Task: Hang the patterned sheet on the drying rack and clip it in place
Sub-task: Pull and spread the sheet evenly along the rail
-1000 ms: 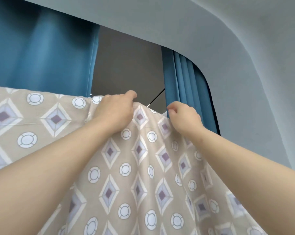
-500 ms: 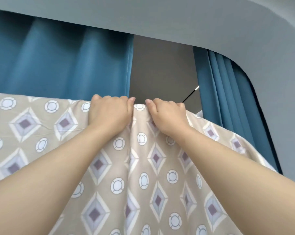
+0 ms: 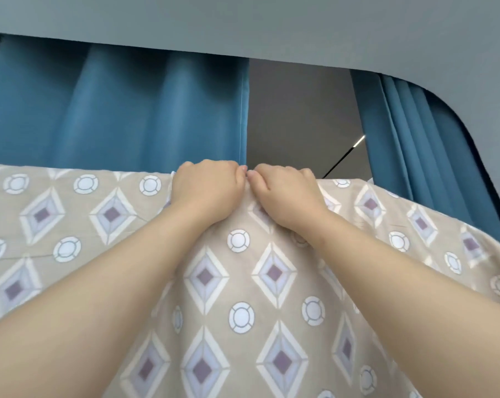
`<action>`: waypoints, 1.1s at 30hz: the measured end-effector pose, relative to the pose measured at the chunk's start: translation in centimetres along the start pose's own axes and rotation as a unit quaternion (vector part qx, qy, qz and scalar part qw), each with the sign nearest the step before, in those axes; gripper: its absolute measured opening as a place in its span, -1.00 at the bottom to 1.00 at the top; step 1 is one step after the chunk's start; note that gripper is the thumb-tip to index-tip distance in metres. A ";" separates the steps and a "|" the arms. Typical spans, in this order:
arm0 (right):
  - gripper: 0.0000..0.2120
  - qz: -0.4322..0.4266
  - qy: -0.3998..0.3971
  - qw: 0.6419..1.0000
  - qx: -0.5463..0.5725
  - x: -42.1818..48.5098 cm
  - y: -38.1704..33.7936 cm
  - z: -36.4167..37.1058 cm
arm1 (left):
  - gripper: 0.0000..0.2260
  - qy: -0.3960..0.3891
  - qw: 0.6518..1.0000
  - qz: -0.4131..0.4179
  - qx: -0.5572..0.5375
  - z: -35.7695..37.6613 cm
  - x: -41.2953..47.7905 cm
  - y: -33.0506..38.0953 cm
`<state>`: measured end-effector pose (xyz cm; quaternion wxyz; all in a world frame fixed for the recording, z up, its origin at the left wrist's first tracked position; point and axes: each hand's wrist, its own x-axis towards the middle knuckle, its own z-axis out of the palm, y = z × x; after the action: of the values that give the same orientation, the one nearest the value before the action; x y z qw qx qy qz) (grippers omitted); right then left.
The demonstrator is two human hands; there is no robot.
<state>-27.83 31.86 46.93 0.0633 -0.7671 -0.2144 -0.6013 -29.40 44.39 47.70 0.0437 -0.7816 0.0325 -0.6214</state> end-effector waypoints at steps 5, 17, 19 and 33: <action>-0.61 0.029 0.031 0.998 -0.044 0.3 -0.1 1.1 | -0.63 0.004 0.998 -0.060 0.030 -0.4 -1.0 -4.2; -0.66 0.094 0.090 0.991 -0.040 0.4 -1.2 2.4 | -0.65 0.034 0.991 -0.125 0.039 -1.2 -3.2 -10.2; -0.67 0.119 0.082 0.989 -0.021 0.4 -2.0 2.2 | -0.65 0.024 0.992 -0.118 0.023 -1.0 -3.0 -9.8; -0.64 0.050 0.022 0.995 0.084 3.9 -16.9 4.9 | -0.68 -0.057 0.985 -0.074 -0.146 -3.6 -4.4 -22.8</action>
<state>-29.59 49.83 46.61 0.1618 -0.7557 -0.2240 -0.5938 -34.00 67.44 46.69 -0.1150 -0.8138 0.0627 -0.5662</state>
